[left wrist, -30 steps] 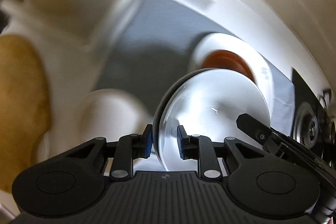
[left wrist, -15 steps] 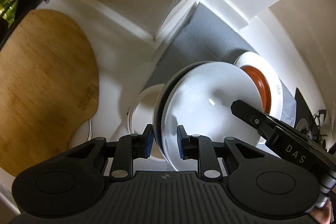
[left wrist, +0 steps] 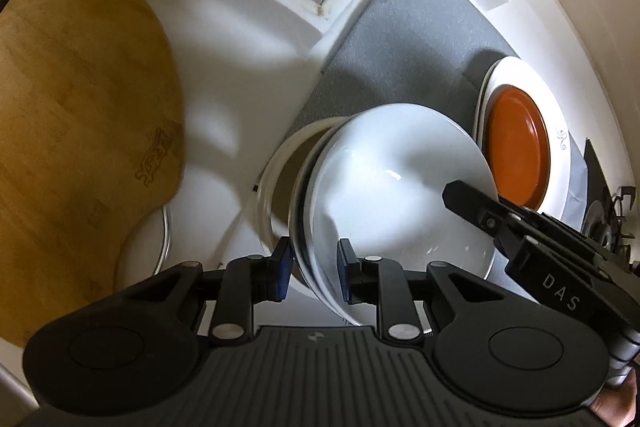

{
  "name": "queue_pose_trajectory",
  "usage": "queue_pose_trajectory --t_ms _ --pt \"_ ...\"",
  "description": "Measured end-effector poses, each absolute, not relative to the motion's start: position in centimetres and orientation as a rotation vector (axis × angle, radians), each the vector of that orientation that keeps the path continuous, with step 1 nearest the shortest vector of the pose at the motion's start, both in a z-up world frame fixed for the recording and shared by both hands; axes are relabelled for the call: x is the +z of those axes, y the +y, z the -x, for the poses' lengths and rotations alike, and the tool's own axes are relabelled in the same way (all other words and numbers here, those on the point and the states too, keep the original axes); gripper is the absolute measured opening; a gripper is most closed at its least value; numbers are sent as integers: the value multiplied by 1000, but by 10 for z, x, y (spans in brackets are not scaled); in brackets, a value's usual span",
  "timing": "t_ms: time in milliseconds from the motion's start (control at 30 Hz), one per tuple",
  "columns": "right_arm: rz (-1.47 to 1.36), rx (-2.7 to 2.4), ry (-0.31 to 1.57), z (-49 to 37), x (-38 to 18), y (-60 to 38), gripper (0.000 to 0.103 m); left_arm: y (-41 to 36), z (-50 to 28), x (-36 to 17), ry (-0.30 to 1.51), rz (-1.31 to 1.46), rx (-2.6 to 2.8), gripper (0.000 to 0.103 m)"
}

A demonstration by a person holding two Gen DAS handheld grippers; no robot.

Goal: Organize plates and bowls
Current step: 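Lift the nested bowls with both grippers and carry them toward the plate stack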

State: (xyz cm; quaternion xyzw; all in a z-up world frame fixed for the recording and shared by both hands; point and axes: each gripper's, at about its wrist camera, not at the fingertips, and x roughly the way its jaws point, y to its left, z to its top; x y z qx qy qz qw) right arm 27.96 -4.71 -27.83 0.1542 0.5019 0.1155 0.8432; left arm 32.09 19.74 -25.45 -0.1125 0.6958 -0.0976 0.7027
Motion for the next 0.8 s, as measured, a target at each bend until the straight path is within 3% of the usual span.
queue_pose_trajectory --t_ms 267,533,667,700,733,800 --pt "-311 282 1125 -281 -288 -43 17 221 -318 -251 1533 296 -251 29" --pt "-333 305 1122 -285 -280 -46 21 228 -314 -249 1500 296 -307 25" --pt "-362 300 1113 -286 -281 -51 33 225 -311 -251 1449 257 -309 23" --pt "-364 293 1118 -288 -283 -52 33 224 -311 -255 1452 262 -311 23" --pt "-367 287 1127 -289 -287 -54 24 224 -312 -258 1459 269 -308 24" --pt "-397 319 1122 -289 -292 -57 17 224 -313 -260 1465 273 -299 24"
